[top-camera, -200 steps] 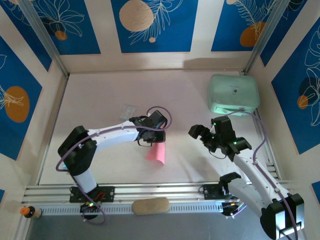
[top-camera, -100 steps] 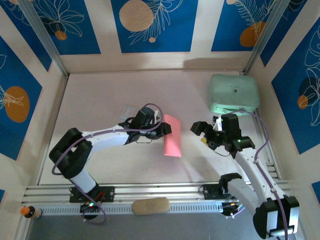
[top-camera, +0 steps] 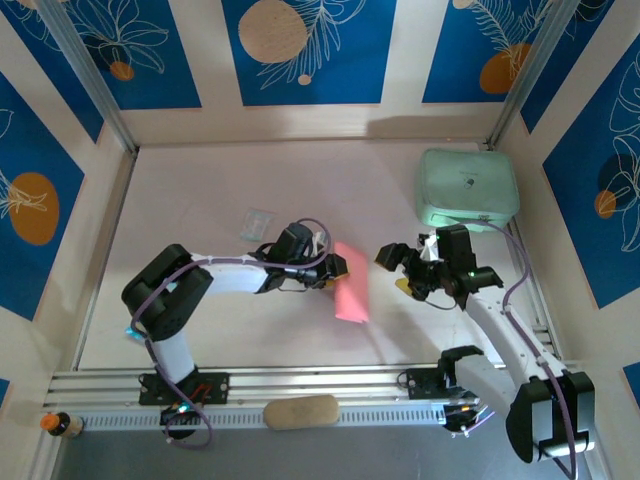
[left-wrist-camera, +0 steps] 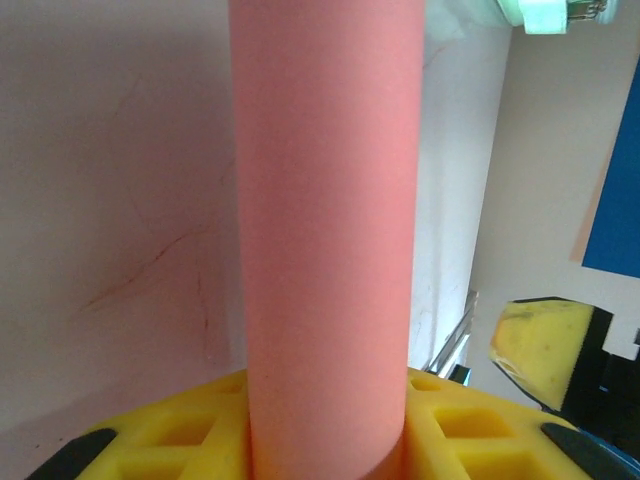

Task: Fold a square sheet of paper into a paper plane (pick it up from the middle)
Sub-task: First fold the square sheet of paper in half at the center of the table.

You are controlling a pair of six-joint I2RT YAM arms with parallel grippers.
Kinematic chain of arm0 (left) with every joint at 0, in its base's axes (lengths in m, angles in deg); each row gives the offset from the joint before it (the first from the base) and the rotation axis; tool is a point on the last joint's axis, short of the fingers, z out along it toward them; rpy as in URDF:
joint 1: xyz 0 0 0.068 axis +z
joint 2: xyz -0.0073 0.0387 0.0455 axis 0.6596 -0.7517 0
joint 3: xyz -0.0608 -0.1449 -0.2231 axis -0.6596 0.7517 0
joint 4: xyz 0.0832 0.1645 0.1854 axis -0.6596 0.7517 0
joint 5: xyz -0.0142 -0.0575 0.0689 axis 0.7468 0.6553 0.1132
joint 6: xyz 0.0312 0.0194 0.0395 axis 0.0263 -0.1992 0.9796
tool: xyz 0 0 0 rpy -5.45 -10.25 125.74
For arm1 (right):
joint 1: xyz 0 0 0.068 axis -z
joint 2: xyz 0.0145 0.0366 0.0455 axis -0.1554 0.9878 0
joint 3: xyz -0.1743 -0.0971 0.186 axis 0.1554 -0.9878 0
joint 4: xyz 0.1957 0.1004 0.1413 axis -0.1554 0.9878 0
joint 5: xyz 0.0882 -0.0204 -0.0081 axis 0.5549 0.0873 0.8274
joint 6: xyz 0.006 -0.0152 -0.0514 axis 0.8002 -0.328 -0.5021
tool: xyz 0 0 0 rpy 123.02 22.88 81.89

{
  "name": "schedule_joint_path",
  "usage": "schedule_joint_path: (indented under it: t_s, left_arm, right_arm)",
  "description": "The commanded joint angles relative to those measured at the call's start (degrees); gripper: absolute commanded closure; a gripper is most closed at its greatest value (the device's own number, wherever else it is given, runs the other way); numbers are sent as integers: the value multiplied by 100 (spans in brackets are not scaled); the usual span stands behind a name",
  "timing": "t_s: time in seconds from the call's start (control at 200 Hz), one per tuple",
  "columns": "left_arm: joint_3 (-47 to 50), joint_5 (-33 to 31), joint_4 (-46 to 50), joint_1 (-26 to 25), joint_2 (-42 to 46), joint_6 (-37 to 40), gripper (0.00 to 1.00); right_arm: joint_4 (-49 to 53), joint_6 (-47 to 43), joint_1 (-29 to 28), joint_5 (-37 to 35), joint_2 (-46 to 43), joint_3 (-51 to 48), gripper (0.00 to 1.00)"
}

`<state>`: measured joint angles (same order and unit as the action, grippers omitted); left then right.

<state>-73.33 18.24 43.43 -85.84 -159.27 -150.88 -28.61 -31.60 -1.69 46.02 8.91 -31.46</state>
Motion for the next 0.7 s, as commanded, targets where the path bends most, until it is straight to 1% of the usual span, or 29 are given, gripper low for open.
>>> schedule_joint_path:
  t_s: [0.0,0.08,0.19,0.275,0.455,0.61,0.695]
  left_arm:
    - [70,24,161,36,-198,115,66]
    - [70,-28,264,35,-284,185,66]
    - [50,-206,558,32,-342,370,65]
    - [-47,-429,996,35,-325,619,60]
    - [-369,-818,2018,28,-182,1192,43]
    - [-549,-1210,2731,10,36,1508,40]
    - [-594,-1397,2982,-12,130,1612,40]
  right_arm:
    - [-248,-227,-242,-156,-201,44,3]
    - [-411,-274,-332,-52,-204,-65,3]
    - [-592,-240,-352,205,-127,-200,7]
    - [-767,-177,-343,326,-74,-316,8]
    - [-865,-60,-347,290,-28,-379,8]
    - [-889,-37,-334,359,82,-395,8]
    - [-914,-29,-343,441,195,-369,8]
